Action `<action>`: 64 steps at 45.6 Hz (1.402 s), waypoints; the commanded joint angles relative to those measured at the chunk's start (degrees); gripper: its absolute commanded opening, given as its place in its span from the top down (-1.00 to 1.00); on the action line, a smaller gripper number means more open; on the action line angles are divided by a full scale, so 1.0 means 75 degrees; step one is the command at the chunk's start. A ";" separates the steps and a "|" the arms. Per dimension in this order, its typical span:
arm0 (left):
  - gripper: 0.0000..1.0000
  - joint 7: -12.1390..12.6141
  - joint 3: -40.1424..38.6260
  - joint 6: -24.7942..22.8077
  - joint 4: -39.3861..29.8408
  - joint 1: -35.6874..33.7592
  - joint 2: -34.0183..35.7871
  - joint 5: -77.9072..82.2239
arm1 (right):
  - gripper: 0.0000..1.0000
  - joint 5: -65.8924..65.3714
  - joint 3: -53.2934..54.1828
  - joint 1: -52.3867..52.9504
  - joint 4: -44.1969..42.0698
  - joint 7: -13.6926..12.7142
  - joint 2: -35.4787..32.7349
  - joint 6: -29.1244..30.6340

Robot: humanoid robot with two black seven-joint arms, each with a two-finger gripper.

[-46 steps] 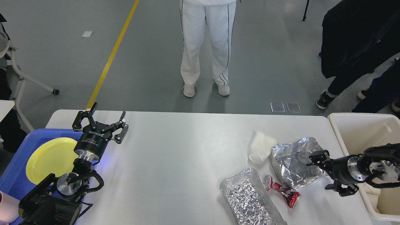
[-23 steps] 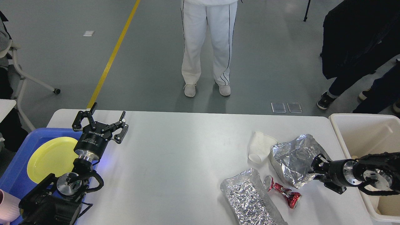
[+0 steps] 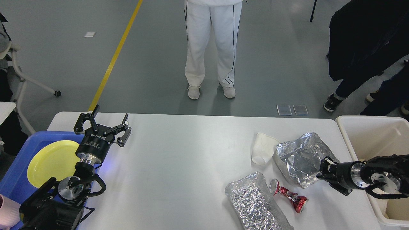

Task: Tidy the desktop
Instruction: 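Lower the right gripper and grasp the crumpled foil bag, then lift the crumpled foil and drop it into the white bin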

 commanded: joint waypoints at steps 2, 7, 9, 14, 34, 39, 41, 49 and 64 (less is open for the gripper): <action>-0.93 0.0001 0.0000 0.0000 0.0000 0.0000 0.0000 0.0000 | 1.00 -0.0120 -0.0078 0.0239 -0.0049 -0.0023 -0.0174 0.0133; -0.93 0.0001 0.0000 0.0000 0.0000 0.0000 0.0000 0.0000 | 1.00 -0.0306 -0.0183 0.0953 -0.0049 -0.0047 -0.0584 0.0670; -0.93 0.0001 0.0000 0.0000 0.0000 0.0000 0.0000 0.0000 | 1.00 -0.0505 -0.0195 0.1351 -0.0061 -0.0058 -0.0701 0.1138; -0.93 0.0001 0.0000 0.0000 0.0000 0.0012 0.0000 0.0000 | 1.00 -0.1208 -0.0207 0.2522 -0.0131 -0.0059 -0.0866 0.2159; -0.93 0.0001 0.0000 0.0000 0.0000 0.0012 0.0000 0.0000 | 1.00 -0.4550 -0.0218 0.5653 0.1894 -0.0047 -0.0479 0.3918; -0.93 0.0001 0.0000 0.0000 0.0000 0.0012 0.0000 0.0000 | 1.00 -0.4550 -0.0382 0.5864 0.2540 -0.0047 -0.0280 0.3906; -0.93 0.0001 0.0000 0.0000 0.0000 0.0012 0.0000 0.0000 | 1.00 -0.4561 -0.0499 0.5853 0.2517 -0.0059 -0.0233 0.3860; -0.93 0.0001 0.0000 0.0000 0.0000 0.0012 0.0000 0.0000 | 1.00 -0.4573 -0.0840 0.5572 0.1909 -0.0047 -0.0326 0.3766; -0.93 0.0001 0.0000 0.0000 0.0000 0.0012 0.0000 0.0000 | 1.00 -0.4491 -0.0675 0.3218 -0.1137 -0.0047 -0.0655 0.2361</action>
